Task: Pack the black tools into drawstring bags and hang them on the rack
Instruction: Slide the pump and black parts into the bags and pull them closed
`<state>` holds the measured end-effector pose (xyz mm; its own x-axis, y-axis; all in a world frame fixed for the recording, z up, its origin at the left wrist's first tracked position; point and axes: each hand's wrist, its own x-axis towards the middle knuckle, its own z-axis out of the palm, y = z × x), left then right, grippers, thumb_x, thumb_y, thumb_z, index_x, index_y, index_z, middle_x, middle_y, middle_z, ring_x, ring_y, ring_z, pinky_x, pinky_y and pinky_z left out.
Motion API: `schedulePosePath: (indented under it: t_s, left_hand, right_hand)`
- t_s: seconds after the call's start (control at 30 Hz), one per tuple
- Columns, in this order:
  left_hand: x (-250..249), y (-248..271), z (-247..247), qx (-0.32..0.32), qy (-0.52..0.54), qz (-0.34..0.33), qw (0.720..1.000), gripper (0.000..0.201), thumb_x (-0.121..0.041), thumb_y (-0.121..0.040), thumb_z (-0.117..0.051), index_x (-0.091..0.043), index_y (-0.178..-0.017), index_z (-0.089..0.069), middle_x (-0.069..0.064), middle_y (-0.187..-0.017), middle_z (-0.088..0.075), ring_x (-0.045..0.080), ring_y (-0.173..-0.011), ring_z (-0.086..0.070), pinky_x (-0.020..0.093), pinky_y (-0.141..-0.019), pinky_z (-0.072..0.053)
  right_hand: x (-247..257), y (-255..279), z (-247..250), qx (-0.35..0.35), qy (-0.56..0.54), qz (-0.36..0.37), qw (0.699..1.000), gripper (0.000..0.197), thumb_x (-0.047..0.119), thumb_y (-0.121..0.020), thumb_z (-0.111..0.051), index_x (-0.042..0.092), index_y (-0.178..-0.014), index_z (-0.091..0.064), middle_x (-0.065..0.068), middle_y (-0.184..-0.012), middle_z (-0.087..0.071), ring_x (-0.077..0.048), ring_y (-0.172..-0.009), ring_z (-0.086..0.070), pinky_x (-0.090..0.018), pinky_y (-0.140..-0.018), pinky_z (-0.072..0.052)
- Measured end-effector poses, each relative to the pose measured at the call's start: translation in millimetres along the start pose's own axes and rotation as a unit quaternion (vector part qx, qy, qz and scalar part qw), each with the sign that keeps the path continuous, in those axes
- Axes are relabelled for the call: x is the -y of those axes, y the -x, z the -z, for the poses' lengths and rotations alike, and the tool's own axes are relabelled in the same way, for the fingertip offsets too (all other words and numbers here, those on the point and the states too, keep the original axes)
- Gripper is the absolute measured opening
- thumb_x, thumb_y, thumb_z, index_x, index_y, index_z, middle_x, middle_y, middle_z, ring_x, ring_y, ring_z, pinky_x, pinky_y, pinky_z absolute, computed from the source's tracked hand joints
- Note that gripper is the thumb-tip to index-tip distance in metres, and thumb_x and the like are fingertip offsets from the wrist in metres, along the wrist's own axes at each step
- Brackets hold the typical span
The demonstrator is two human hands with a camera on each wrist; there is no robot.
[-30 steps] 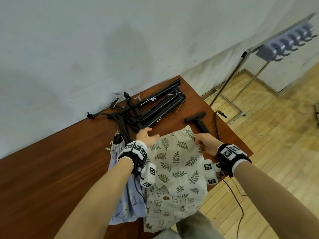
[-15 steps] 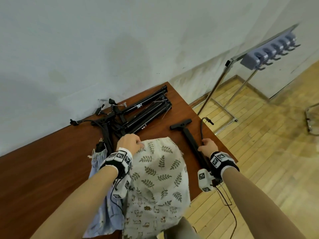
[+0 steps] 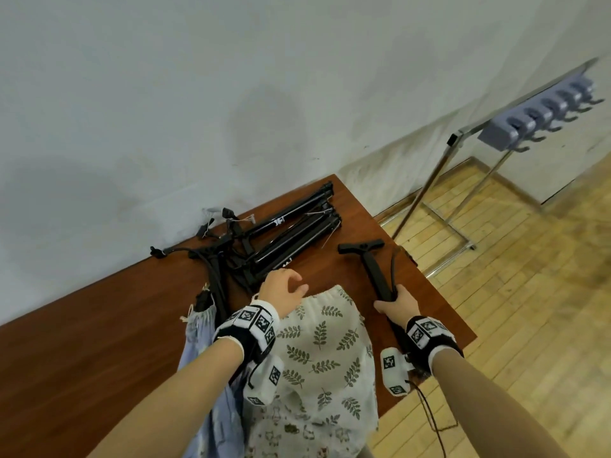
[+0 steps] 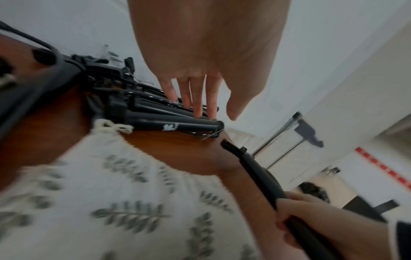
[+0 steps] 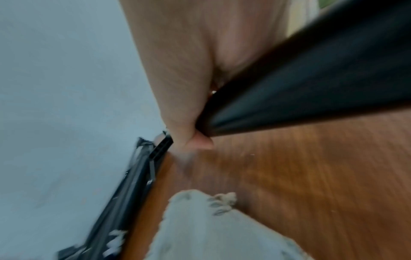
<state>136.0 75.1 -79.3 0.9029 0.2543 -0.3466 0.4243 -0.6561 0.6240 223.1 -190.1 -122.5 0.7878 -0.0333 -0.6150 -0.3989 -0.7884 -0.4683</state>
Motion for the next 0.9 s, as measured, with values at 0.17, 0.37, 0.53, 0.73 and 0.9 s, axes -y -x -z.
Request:
schedulePosePath:
  t_s: [0.17,0.37,0.53,0.73,0.9]
  left_hand:
    - [-76.9,-8.0,4.8,0.143,0.269,0.076,0.949,0.063,-0.063,-0.083,-0.053,-0.017,-0.126,-0.052,0.001,-0.115,-0.062,0.018,-0.108,-0.057,0.037,-0.102,-0.044]
    - [-144.7,6.8,47.3,0.143,0.624,0.029,0.768,0.031,-0.024,-0.101,-0.036,-0.008,-0.106,-0.063,0.013,-0.098,-0.068,0.024,-0.086,-0.067,0.04,-0.083,-0.053]
    - [-145.0,23.8,80.3,0.163,0.691,-0.043,0.703,0.046,0.002,-0.078,-0.03,0.002,-0.118,-0.053,0.029,-0.116,-0.061,0.037,-0.112,-0.055,0.052,-0.105,-0.035]
    - [-147.6,46.0,86.8,0.142,0.449,-0.102,0.876,0.017,0.004,-0.09,-0.055,-0.01,-0.096,-0.061,0.018,-0.115,-0.063,0.029,-0.111,-0.059,0.045,-0.096,-0.049]
    - [-142.2,42.3,97.7,0.059,0.4,-0.104,0.909,0.015,-0.012,-0.087,-0.067,-0.007,-0.101,-0.064,0.017,-0.105,-0.069,0.03,-0.099,-0.067,0.044,-0.083,-0.057]
  right_hand:
    - [50.7,61.0,22.5,-0.028,-0.127,0.14,0.982,0.079,0.016,-0.086,-0.07,0.016,-0.149,-0.024,0.0,-0.112,-0.053,-0.02,-0.089,-0.061,-0.028,-0.07,-0.051]
    - [86.9,121.0,28.2,0.013,-0.072,0.289,0.955,0.052,0.01,-0.079,-0.075,0.02,-0.118,-0.042,0.009,-0.099,-0.057,-0.012,-0.089,-0.058,-0.018,-0.069,-0.045]
    - [101.4,135.3,34.9,0.0,-0.09,0.3,0.95,0.051,0.018,-0.082,-0.075,0.013,-0.122,-0.044,-0.003,-0.106,-0.059,-0.015,-0.093,-0.058,-0.011,-0.068,-0.04]
    - [122.4,138.0,41.8,0.046,-0.122,0.327,0.936,0.076,0.039,-0.075,-0.077,0.02,-0.136,-0.034,0.002,-0.119,-0.06,-0.011,-0.108,-0.061,-0.037,-0.094,-0.052]
    - [133.4,149.4,49.7,0.053,-0.213,0.293,0.931,0.045,0.048,-0.074,-0.076,0.017,-0.102,-0.059,0.001,-0.092,-0.068,-0.014,-0.084,-0.066,-0.032,-0.08,-0.051]
